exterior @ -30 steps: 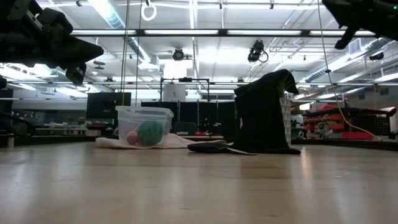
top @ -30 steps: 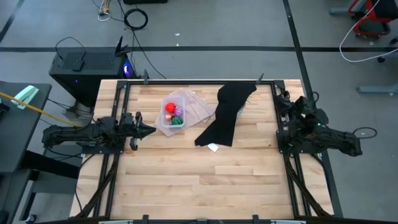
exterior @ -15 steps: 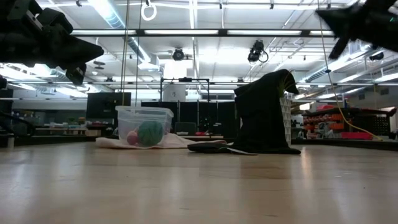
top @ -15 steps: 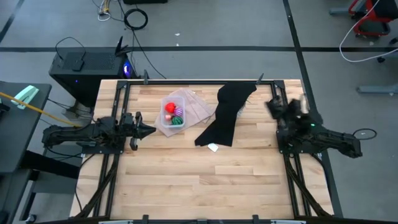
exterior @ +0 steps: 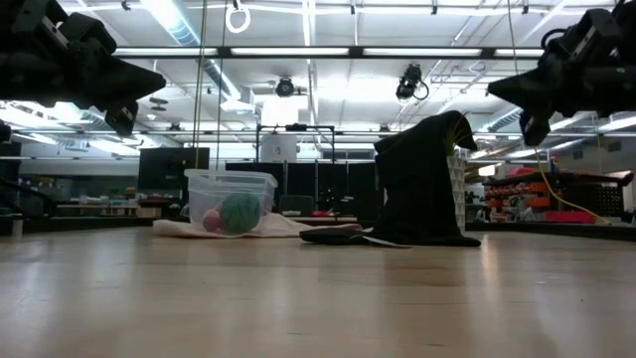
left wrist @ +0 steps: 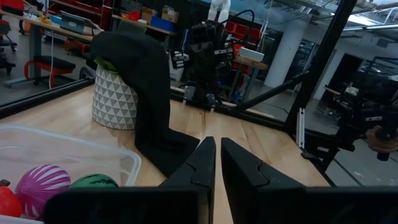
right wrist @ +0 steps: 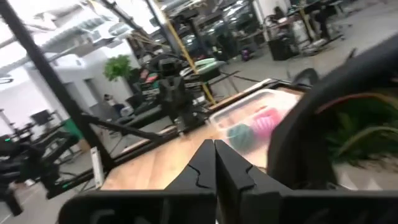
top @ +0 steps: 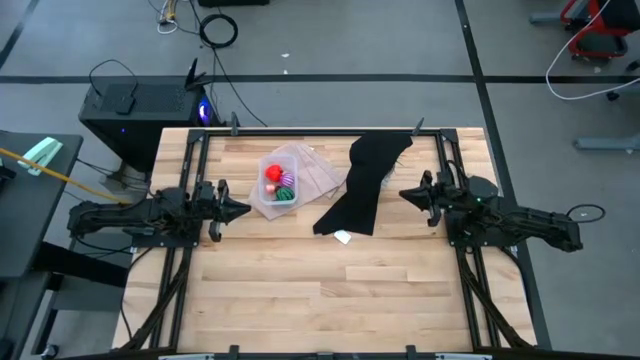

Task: Pick and placing Produce into tupperware
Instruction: Return to Home Position

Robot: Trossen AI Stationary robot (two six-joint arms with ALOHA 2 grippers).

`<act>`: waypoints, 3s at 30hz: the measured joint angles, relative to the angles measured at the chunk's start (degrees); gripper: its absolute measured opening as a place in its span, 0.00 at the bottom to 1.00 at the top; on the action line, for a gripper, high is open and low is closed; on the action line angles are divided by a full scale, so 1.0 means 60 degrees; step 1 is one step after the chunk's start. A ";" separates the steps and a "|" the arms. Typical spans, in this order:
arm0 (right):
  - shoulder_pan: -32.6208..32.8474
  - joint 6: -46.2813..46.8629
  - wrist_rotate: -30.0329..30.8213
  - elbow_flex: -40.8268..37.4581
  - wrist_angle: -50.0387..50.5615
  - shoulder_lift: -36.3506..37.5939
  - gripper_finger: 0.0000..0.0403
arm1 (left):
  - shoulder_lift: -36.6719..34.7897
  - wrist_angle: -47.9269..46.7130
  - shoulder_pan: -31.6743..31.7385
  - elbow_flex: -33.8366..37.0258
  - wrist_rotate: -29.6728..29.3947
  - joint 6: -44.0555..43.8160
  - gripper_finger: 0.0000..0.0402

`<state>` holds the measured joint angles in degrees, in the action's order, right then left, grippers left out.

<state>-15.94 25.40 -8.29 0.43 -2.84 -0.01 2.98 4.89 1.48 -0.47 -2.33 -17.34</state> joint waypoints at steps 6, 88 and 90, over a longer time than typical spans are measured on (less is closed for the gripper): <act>0.0000 -0.0074 -0.1013 0.0004 -0.0157 -0.0004 0.00 | 0.0000 0.0000 0.0000 0.0000 0.0002 -0.0001 0.09; 0.2747 -0.2330 0.1165 0.0051 0.0318 -0.0750 0.05 | 0.0000 0.0000 0.0003 0.0000 0.0002 -0.0003 0.08; 0.2747 -0.2330 0.1165 0.0051 0.0322 -0.0750 0.05 | 0.0000 0.0000 0.0003 0.0000 0.0004 -0.0003 0.09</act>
<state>0.54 11.42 -1.30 0.73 -0.91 -4.51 2.98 4.89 1.49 -0.47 -2.31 -17.37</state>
